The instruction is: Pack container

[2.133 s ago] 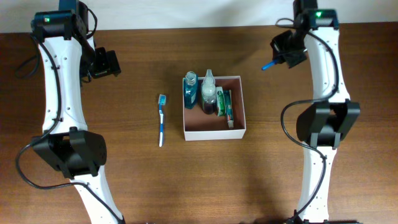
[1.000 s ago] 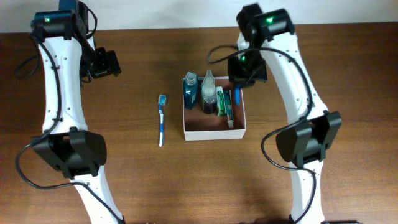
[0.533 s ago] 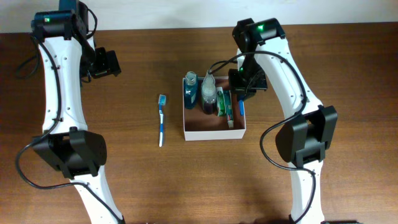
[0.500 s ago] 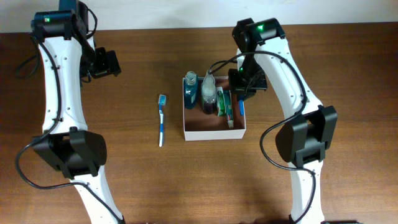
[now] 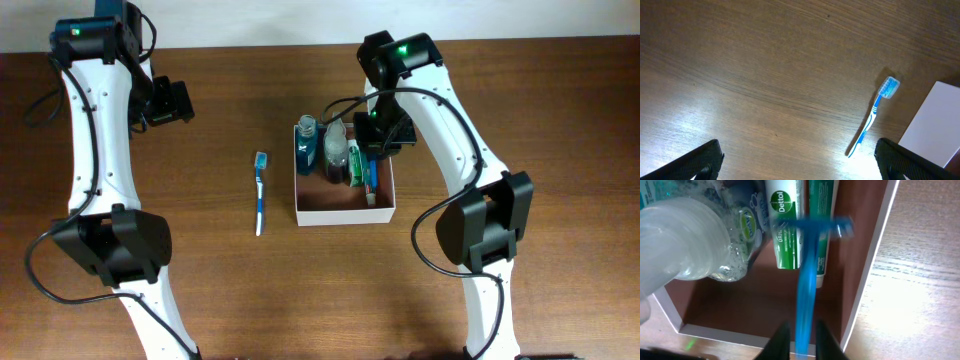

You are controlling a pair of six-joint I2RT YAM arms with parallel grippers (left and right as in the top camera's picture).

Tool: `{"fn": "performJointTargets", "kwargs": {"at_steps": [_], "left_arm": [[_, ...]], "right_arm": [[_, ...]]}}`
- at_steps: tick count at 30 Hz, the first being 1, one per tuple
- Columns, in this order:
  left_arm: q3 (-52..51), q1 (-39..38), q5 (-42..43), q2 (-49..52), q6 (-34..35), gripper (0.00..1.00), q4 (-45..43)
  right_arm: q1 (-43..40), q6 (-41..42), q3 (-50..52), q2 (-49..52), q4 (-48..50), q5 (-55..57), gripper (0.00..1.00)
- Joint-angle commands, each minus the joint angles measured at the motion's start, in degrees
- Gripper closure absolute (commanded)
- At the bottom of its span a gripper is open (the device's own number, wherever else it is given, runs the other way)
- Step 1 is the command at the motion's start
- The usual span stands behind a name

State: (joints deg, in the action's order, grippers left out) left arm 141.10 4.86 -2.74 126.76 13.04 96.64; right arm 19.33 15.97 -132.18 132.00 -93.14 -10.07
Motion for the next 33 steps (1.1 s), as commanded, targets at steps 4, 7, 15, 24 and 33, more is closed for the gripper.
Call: {"fn": "performJointTargets", "kwargs": {"at_steps": [4,7,15,24,33], "left_arm": [[-0.4,0.2,0.4,-1.1,0.1,0.01,0.0],[-0.4,0.2,0.4,-1.1,0.1,0.01,0.0],[-0.4,0.2,0.4,-1.1,0.1,0.01,0.0],[-0.4,0.2,0.4,-1.1,0.1,0.01,0.0],[-0.4,0.2,0.4,-1.1,0.1,0.01,0.0]], "right_arm": [[0.2,-0.3,0.2,-1.2,0.2,0.9,0.75],[0.2,-0.3,0.2,-1.2,0.2,2.5,0.67],[-1.5,-0.6,-4.1,-1.3,-3.7,6.2,0.22],[-4.9,-1.6,-8.1,-9.3,-4.2,6.3,0.01],[-12.9,-2.3,-3.7,-23.6,-4.2,7.5,0.01]]}}
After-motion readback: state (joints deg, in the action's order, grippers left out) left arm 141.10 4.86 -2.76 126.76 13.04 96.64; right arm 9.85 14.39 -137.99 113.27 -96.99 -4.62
